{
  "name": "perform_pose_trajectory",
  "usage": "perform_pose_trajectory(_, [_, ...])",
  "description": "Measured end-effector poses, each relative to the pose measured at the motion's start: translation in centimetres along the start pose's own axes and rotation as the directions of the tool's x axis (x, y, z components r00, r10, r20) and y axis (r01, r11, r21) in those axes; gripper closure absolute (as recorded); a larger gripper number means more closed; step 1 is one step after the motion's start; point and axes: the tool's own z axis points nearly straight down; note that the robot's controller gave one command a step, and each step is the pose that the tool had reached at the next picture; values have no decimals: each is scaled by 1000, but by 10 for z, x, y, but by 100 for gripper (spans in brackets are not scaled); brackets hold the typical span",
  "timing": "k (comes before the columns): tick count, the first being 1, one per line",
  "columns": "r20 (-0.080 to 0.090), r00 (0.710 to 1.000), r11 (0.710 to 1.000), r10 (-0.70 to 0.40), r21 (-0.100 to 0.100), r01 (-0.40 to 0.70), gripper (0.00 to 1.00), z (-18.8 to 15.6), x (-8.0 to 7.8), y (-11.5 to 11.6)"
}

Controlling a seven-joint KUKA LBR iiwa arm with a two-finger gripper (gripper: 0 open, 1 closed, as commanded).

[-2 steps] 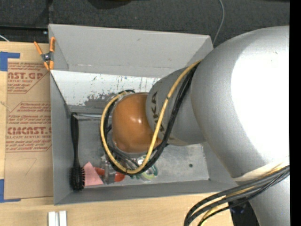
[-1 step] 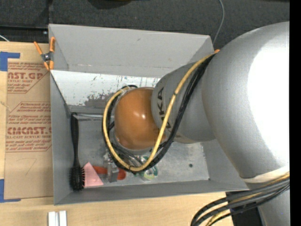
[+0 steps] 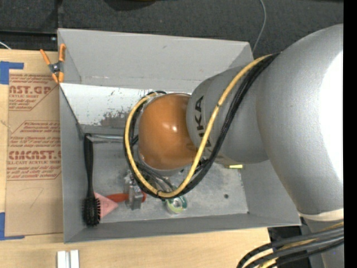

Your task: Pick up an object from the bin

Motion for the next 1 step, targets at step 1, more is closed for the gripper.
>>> perform_pose_trajectory(1, [0, 1000, 1000, 0, 0, 0, 100, -15, 0, 0])
